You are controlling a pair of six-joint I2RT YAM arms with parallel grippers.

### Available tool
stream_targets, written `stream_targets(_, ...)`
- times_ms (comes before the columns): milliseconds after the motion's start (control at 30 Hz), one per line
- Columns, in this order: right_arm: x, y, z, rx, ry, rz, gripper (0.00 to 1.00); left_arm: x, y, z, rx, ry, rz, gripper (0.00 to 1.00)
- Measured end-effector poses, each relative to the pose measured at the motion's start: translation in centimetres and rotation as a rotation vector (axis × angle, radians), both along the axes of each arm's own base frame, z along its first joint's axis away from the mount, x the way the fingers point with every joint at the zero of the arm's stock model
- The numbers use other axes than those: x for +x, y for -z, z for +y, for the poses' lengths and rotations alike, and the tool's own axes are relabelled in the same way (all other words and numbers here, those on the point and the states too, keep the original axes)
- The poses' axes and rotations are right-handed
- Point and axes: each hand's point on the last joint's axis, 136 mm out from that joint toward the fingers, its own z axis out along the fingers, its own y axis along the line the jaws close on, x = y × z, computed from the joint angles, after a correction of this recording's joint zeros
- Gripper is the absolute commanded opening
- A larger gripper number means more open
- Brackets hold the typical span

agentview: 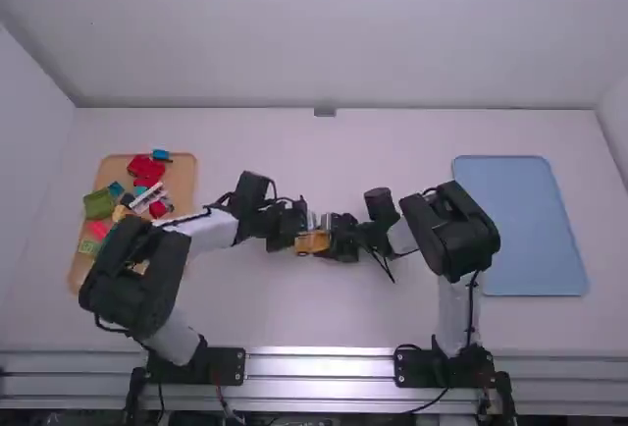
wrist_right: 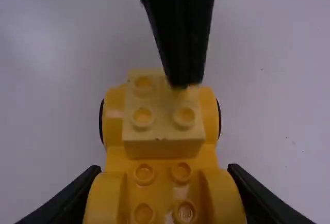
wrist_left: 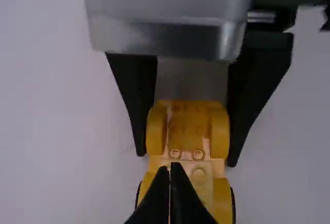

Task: Assemble lego blocks to make yellow taxi

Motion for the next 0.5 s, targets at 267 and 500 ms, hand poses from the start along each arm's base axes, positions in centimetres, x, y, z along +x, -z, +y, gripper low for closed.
stream_targets(267,0.05,0.00,-0.01,-0.001,0.001,-0.002,0.56,-0.41,0.56,-0.10,-0.004,-0.008,0.067,0.02)
stream_targets(500,0.03,0.00,0.00,-0.001,-0.001,-0.005,0.56,-0.79,1.00,0.53,0.042,-0.032,0.114,0.02)
